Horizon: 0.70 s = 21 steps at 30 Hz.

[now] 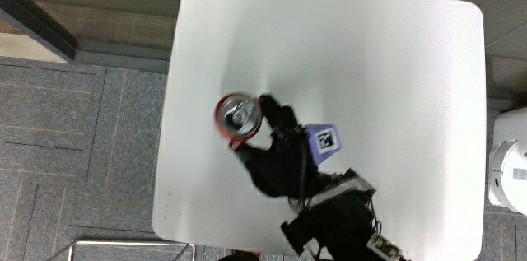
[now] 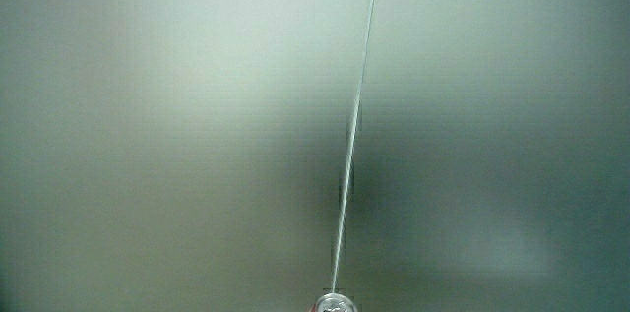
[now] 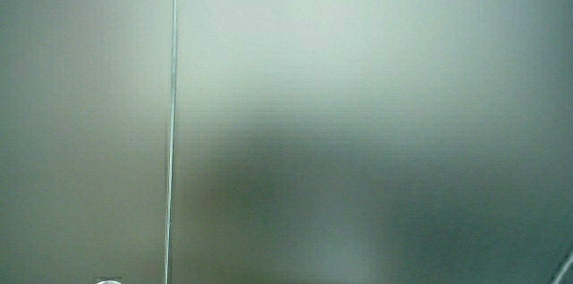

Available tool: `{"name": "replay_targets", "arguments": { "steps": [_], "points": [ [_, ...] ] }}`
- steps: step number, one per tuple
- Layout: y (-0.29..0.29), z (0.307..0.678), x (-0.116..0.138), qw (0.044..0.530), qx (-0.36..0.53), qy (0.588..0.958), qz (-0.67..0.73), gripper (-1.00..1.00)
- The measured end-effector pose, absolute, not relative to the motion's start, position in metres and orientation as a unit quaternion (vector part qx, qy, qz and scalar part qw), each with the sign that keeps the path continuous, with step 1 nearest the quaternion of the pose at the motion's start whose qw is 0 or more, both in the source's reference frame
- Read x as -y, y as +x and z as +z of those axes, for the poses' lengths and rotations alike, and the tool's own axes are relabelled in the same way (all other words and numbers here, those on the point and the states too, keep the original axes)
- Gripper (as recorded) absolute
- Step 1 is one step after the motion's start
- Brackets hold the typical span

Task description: Place coca cola

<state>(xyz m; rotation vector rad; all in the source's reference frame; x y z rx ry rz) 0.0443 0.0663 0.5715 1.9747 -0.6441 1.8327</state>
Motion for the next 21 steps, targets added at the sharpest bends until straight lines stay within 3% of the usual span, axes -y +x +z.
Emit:
{"name": "replay_targets", "arguments": {
  "steps": [2, 4, 11, 14, 16, 17, 19, 21],
  "points": [
    [0.040, 0.565, -0.069, 0.192, 0.229, 0.679, 0.670, 0.00],
    [0.040, 0.575, -0.072, 0.205, 0.235, 0.697, 0.646, 0.00],
    [0.036, 0.586, -0.078, 0.242, 0.231, 0.686, 0.646, 0.00],
    [0.036, 0.588, -0.078, 0.229, 0.245, 0.695, 0.636, 0.00],
    [0.037, 0.592, -0.081, 0.255, 0.224, 0.694, 0.635, 0.00],
    [0.038, 0.593, -0.080, 0.222, 0.253, 0.715, 0.613, 0.00],
    [0.036, 0.591, -0.081, 0.235, 0.236, 0.681, 0.653, 0.00],
    [0.036, 0.589, -0.082, 0.234, 0.243, 0.690, 0.640, 0.00]
  ]
}}
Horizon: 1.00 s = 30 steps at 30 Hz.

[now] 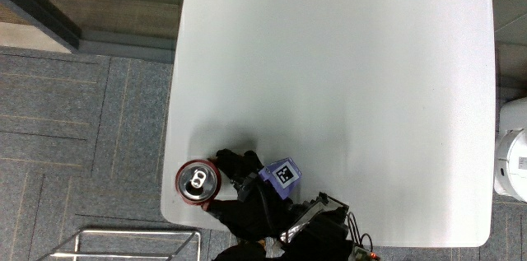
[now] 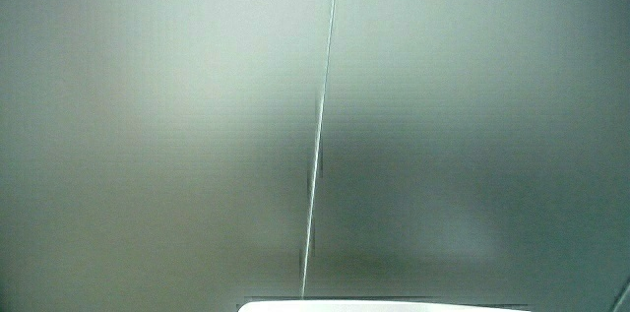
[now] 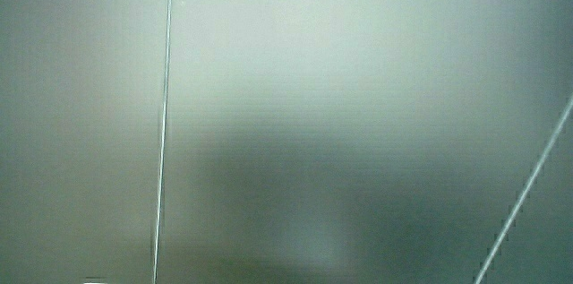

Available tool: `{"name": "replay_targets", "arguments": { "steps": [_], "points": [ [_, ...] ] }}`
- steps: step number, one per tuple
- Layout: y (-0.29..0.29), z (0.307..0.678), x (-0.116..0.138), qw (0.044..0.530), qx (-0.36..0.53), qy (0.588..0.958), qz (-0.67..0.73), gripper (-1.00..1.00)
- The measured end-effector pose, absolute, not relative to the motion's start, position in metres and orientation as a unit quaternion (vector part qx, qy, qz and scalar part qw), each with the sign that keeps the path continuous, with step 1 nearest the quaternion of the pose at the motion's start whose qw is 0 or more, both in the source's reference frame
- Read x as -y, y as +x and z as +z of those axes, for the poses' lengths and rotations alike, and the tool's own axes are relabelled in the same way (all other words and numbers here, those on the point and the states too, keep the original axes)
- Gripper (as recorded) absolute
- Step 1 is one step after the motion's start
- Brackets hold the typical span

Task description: Place coca cola

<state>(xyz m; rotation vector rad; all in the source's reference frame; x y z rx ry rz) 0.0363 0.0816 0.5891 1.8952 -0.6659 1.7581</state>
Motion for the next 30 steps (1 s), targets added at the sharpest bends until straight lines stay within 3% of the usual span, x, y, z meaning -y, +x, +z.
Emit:
{"name": "replay_targets", "arguments": {
  "steps": [1, 3, 7, 8, 9, 13, 14, 15, 16, 17, 27, 28, 29, 30],
  "points": [
    [0.036, 0.589, -0.083, 0.243, 0.230, 0.676, 0.657, 0.00],
    [0.034, 0.581, -0.081, 0.203, 0.270, 0.691, 0.639, 0.00],
    [0.033, 0.585, -0.083, 0.222, 0.254, 0.683, 0.648, 0.00],
    [0.035, 0.588, -0.084, 0.234, 0.247, 0.703, 0.625, 0.00],
    [0.034, 0.584, -0.083, 0.223, 0.255, 0.690, 0.639, 0.00],
    [0.034, 0.585, -0.083, 0.220, 0.256, 0.695, 0.635, -0.11],
    [0.033, 0.584, -0.084, 0.230, 0.247, 0.682, 0.649, -0.14],
    [0.034, 0.583, -0.082, 0.189, 0.282, 0.700, 0.628, -0.17],
    [0.034, 0.588, -0.085, 0.233, 0.249, 0.688, 0.640, -0.20],
    [0.035, 0.591, -0.085, 0.248, 0.235, 0.692, 0.635, -0.23],
    [0.035, 0.588, -0.085, 0.226, 0.254, 0.695, 0.634, -0.51],
    [0.036, 0.593, -0.086, 0.250, 0.237, 0.699, 0.627, -0.54],
    [0.035, 0.588, -0.086, 0.238, 0.241, 0.679, 0.651, -0.57],
    [0.036, 0.591, -0.085, 0.228, 0.253, 0.697, 0.631, -0.60]
  ]
}}
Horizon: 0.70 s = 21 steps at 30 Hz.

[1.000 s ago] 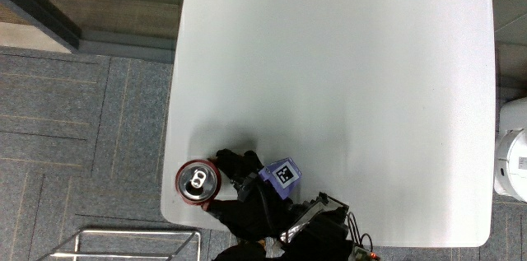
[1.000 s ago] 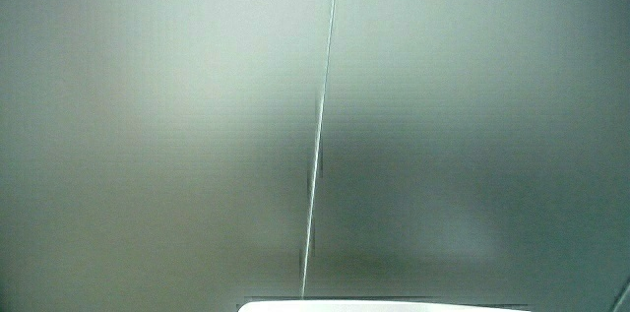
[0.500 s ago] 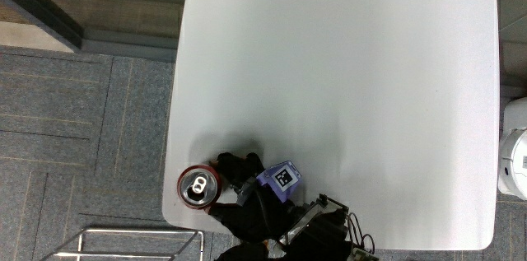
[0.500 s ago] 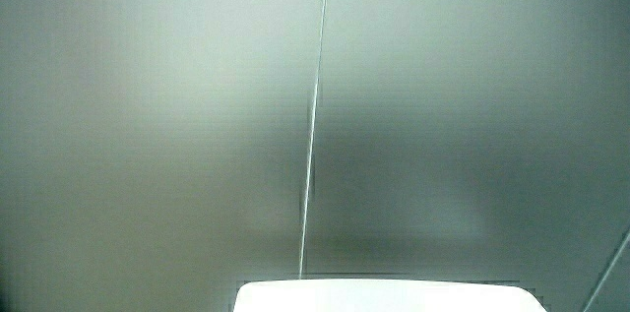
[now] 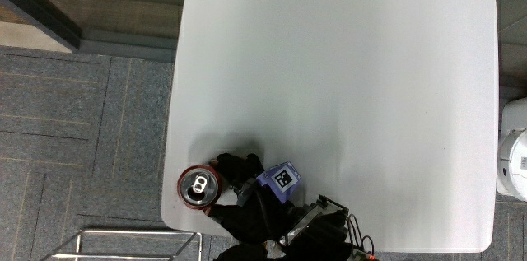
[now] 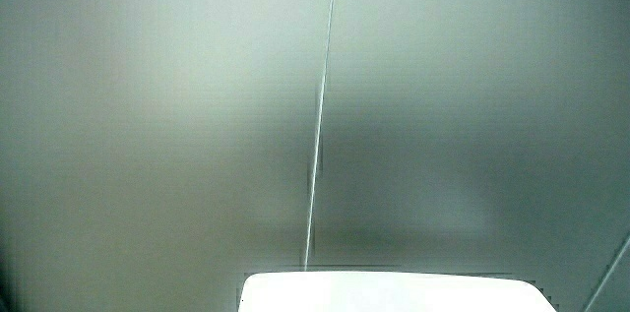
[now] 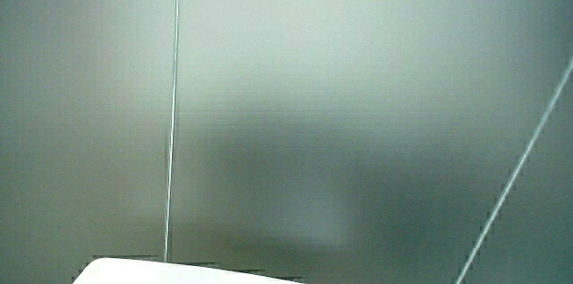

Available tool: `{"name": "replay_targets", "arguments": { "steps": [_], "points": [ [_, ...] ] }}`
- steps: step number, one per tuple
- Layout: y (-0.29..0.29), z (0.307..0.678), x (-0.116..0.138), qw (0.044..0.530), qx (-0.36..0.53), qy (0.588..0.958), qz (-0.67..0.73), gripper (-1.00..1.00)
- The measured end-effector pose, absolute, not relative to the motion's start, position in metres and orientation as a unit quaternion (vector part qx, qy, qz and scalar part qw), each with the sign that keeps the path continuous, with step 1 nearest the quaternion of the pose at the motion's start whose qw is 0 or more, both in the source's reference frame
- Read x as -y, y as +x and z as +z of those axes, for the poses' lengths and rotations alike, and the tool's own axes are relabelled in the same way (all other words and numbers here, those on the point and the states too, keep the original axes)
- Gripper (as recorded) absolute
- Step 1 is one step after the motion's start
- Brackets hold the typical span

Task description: Place coca cola

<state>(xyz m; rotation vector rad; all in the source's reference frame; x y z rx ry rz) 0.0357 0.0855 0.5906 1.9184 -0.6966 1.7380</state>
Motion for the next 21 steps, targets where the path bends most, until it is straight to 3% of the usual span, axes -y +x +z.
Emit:
{"name": "replay_targets", "arguments": {
  "steps": [2, 12, 13, 14, 16, 18, 19, 20, 21],
  "points": [
    [0.035, 0.587, -0.086, 0.233, 0.247, 0.679, 0.651, -0.66],
    [0.036, 0.590, -0.086, 0.233, 0.253, 0.696, 0.631, -0.94],
    [0.035, 0.590, -0.088, 0.246, 0.237, 0.678, 0.651, -0.97],
    [0.036, 0.590, -0.087, 0.240, 0.247, 0.699, 0.627, -1.00],
    [0.035, 0.592, -0.087, 0.236, 0.253, 0.689, 0.637, -1.00],
    [0.036, 0.592, -0.086, 0.238, 0.255, 0.712, 0.610, -1.00],
    [0.035, 0.589, -0.086, 0.237, 0.249, 0.696, 0.631, -1.00],
    [0.037, 0.598, -0.089, 0.269, 0.218, 0.699, 0.626, -1.00],
    [0.037, 0.594, -0.086, 0.238, 0.247, 0.701, 0.625, -1.00]
  ]
}}
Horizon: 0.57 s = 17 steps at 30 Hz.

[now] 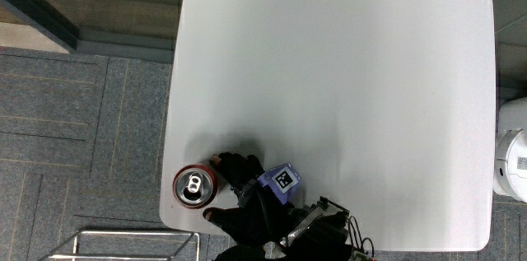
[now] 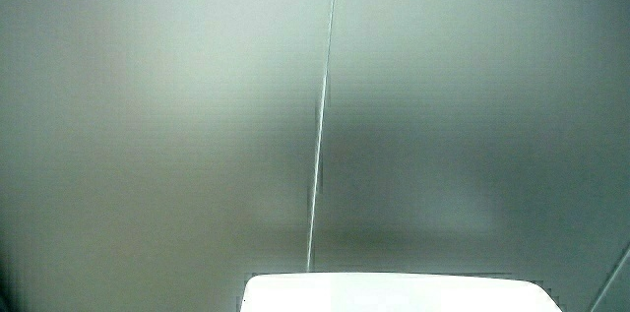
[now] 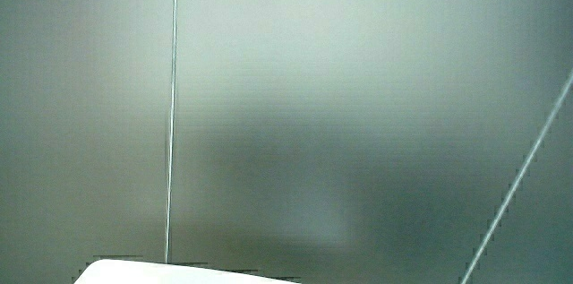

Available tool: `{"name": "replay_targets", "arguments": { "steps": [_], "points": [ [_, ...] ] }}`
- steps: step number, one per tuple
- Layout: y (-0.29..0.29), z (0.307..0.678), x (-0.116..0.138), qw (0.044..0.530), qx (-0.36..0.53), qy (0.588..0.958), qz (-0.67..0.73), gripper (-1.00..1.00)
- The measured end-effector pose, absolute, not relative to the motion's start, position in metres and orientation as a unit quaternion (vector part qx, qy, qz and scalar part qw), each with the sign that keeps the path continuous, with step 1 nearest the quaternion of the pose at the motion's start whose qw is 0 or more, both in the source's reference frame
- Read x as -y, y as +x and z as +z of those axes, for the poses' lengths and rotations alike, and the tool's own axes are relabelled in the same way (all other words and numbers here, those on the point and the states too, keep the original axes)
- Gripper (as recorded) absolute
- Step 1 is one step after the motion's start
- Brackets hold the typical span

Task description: Place coca cola

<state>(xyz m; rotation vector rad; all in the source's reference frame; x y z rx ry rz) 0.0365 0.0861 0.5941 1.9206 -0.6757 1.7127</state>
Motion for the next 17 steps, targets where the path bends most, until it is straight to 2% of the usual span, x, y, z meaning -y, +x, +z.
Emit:
{"name": "replay_targets", "arguments": {
  "steps": [1, 2, 3, 5, 6, 7, 8, 9, 10, 12, 13, 14, 17],
  "points": [
    [0.036, 0.594, -0.088, 0.261, 0.221, 0.675, 0.653, -1.00],
    [0.037, 0.594, -0.086, 0.244, 0.239, 0.709, 0.617, -1.00],
    [0.037, 0.591, -0.085, 0.232, 0.250, 0.709, 0.617, -1.00],
    [0.037, 0.596, -0.087, 0.260, 0.223, 0.697, 0.629, -1.00],
    [0.037, 0.593, -0.086, 0.246, 0.234, 0.698, 0.631, -1.00],
    [0.038, 0.592, -0.086, 0.252, 0.229, 0.704, 0.623, -1.00],
    [0.038, 0.591, -0.085, 0.224, 0.257, 0.720, 0.605, -1.00],
    [0.039, 0.591, -0.084, 0.204, 0.268, 0.718, 0.609, -1.00],
    [0.040, 0.591, -0.084, 0.199, 0.270, 0.729, 0.597, -1.00],
    [0.042, 0.590, -0.082, 0.205, 0.268, 0.732, 0.592, -1.00],
    [0.046, 0.589, -0.086, 0.325, 0.165, 0.736, 0.571, -1.00],
    [0.049, 0.583, -0.085, 0.329, 0.164, 0.764, 0.530, -1.00],
    [0.056, 0.597, -0.081, 0.280, 0.208, 0.757, 0.553, -1.00]
  ]
}}
